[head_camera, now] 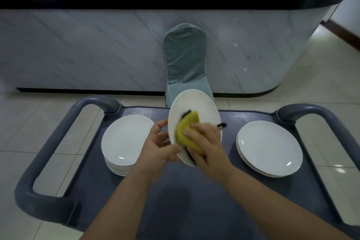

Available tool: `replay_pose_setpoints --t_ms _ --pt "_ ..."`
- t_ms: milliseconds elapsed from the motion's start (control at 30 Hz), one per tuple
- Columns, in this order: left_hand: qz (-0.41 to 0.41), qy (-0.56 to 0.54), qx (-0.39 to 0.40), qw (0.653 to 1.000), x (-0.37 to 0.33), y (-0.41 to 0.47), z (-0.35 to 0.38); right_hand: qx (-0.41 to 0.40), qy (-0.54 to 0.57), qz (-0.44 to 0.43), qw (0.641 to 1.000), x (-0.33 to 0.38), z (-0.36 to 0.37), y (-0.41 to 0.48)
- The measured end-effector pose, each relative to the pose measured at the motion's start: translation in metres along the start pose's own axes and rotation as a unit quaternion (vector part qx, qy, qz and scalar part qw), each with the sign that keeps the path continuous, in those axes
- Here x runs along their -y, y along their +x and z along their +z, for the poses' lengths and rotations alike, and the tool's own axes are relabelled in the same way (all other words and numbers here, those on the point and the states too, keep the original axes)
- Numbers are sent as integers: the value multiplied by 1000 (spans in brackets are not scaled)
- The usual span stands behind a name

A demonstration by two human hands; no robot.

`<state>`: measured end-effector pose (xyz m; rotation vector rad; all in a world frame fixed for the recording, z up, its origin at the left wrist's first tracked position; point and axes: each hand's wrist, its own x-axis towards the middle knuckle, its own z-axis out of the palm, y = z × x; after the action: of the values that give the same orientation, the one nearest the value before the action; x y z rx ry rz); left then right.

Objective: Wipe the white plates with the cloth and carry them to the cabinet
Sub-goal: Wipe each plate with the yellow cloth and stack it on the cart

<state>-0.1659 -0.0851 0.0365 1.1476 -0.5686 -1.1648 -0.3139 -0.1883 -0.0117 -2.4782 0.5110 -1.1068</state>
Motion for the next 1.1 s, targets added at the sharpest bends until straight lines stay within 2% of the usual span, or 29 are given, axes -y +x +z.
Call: replay_pose_setpoints --t_ms 100,200,267,333,433,467,533,600,667,700,767,833,900,967,1033,1100 --pt "-11 1 -32 999 5 -5 -7 32 -21 18 999 -26 -15 -31" --pt "-34 3 -30 999 13 -12 0 -24 -68 162 984 -46 -21 11" --pt "-31 -5 -31 999 14 -10 6 -44 -63 198 977 -35 -13 49" --pt "-14 -9 -44 999 9 -4 8 -44 -53 152 986 -12 0 56" --pt "0 -6 -63 998 -3 3 3 7 -29 8 1000 0 5 11" --pt "8 1 -71 997 -7 3 2 22 -38 -6 999 -9 1 -5" --pt "35 44 -82 995 -11 2 1 26 -63 59 996 -33 -16 -18" --pt "69 103 -101 987 -16 2 3 -5 -31 194 981 -57 -33 -11" --pt "97 144 -147 974 -23 5 5 -74 51 301 949 -65 -54 5" --pt "105 164 -171 966 -24 7 6 -118 81 311 940 -64 -64 13" --pt "112 216 -202 949 -22 10 10 -173 110 257 944 -50 -77 29" --pt "146 322 -189 916 -18 12 19 -132 121 173 968 -22 -78 43" --pt "197 432 -166 864 -14 12 31 -34 64 91 993 -2 -69 52" --pt "232 461 -166 840 -16 13 35 8 7 57 998 -1 -65 54" --pt "259 468 -185 825 -20 13 30 10 46 103 994 -15 -73 49" --pt "292 464 -199 812 -27 12 23 27 101 193 976 -29 -85 40"
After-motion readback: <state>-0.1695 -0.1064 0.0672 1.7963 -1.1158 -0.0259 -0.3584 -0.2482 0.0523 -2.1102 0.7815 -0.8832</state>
